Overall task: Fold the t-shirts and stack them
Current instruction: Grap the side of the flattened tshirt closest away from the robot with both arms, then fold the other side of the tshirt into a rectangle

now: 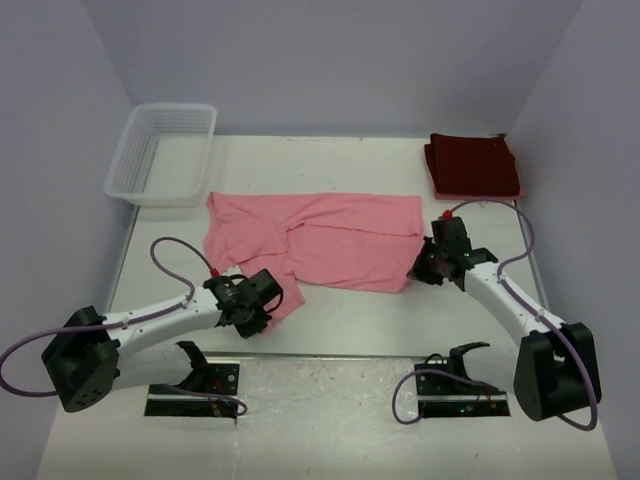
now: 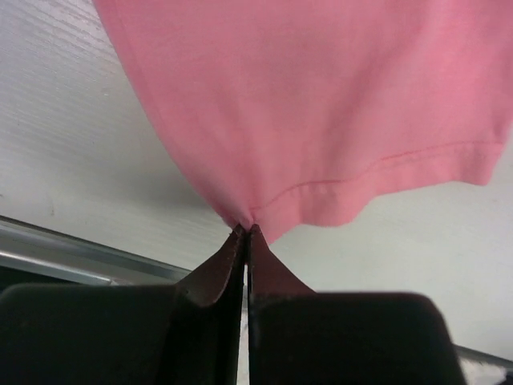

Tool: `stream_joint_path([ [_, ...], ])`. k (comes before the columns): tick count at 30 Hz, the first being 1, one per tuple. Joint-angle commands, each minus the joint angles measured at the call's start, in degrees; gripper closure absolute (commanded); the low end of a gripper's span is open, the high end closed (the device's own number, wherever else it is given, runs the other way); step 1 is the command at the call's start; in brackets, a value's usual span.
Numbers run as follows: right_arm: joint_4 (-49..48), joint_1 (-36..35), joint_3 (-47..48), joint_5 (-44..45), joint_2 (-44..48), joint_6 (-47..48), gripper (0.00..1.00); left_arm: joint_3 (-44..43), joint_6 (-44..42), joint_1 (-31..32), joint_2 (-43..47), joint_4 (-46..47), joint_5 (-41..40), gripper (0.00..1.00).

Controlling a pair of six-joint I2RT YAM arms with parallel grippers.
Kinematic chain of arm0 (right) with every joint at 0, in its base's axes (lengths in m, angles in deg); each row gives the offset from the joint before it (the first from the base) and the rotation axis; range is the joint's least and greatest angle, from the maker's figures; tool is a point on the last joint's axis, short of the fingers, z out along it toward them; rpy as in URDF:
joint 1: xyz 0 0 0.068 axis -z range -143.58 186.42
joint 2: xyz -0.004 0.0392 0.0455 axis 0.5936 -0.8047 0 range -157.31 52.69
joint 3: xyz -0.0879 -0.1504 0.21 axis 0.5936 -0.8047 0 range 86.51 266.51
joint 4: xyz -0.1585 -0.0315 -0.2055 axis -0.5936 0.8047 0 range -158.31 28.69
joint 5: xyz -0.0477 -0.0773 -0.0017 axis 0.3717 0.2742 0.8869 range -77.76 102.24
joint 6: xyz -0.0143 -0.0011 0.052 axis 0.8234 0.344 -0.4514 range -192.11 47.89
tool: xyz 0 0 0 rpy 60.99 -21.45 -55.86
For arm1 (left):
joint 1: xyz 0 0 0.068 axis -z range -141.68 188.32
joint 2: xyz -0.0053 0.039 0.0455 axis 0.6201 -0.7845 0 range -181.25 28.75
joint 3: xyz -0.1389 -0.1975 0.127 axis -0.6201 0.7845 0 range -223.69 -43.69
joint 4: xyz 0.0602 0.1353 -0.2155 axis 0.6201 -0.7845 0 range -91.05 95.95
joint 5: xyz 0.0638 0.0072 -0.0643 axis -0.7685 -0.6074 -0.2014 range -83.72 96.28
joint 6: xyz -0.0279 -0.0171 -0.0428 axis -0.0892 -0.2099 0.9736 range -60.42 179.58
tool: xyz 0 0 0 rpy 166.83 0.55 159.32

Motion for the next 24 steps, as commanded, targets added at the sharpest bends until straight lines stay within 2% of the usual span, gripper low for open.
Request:
stream_joint_path([
  [1,3.9,-0.2,3.1,6.0,3.8,0.6,1.00,-3.7,3.3,0.3,5.4,-3.3,-0.3,1.00],
  [8,8.8,-0.2,3.9,9.4,7.4,-0.3,1.00,-12.1,2.4,0.3,9.5,-13.7,-8.3,1.00],
  [14,13.6,-0.1,6.4,12.6,8.2,-1.2,1.00,-16.2,2.8,0.2,11.7,-20.7,-13.5,1.00],
  [18,14.6,-0.2,7.4,14.3,8.7,-1.7,1.00,-18.7,3.3,-0.2,12.5,-25.5,-19.7,1.00],
  [24,15.9,-0.1,9.0,15.8,7.1,-1.4,1.00,-21.7,0.1,-1.7,10.9,-27.0,-23.2,1.00],
])
